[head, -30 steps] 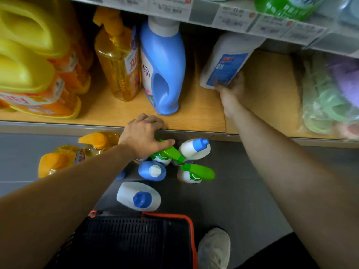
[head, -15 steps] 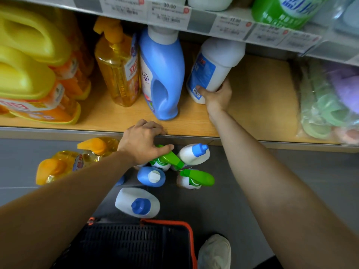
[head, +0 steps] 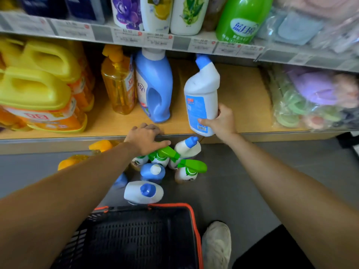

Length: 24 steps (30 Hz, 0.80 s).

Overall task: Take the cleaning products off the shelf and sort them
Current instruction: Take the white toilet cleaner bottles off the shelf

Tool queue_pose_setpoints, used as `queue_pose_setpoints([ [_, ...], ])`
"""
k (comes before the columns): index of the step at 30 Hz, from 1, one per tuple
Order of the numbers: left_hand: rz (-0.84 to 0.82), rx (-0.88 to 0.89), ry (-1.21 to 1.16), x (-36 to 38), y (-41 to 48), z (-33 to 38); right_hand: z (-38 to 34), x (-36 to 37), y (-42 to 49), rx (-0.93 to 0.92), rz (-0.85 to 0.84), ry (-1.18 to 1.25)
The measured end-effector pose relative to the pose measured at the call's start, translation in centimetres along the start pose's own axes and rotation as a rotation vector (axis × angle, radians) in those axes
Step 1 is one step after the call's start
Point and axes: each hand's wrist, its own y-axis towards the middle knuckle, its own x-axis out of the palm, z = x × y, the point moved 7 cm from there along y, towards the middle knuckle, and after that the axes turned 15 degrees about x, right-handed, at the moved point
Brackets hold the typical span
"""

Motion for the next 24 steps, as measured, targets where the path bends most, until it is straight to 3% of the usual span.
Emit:
queue_pose_setpoints([
  [3,-0.011,-0.014,0.08,-2.0,-0.5,0.8,-1.3,-2.9,-2.2,-0.052,-0.014,-0.155],
  [7,0.18,-0.001,-0.034,-6.3,-2.8,2.6,-3.4,-6.2,-5.5,-0.114,-0.081,-0.321],
  [10,0.423,0.101,-0.288,-10.5,-6.2,4.9,-5.3,-7.8,-8.7,-0.194,-0.124,-0.403],
  [12,0.566,0.199,-0.592,-13.4,-9.0,6.9,-6.3,-8.4,-10.9,-0.228,-0.153,-0.44],
  [15,0.658,0.362,-0.863,-16.9,-13.3,10.0,-7.5,-8.2,-14.4,-0.253,-0.246,-0.449],
  [20,0.691,0.466,-0.734,-20.4,-19.3,13.3,-8.2,-5.7,-20.1,-0.258,-0.463,-0.327],
  [24,0.719,0.421,-0.61,-20.8,-23.1,13.9,-7.6,-2.9,-23.8,-0.218,-0.614,-0.181],
])
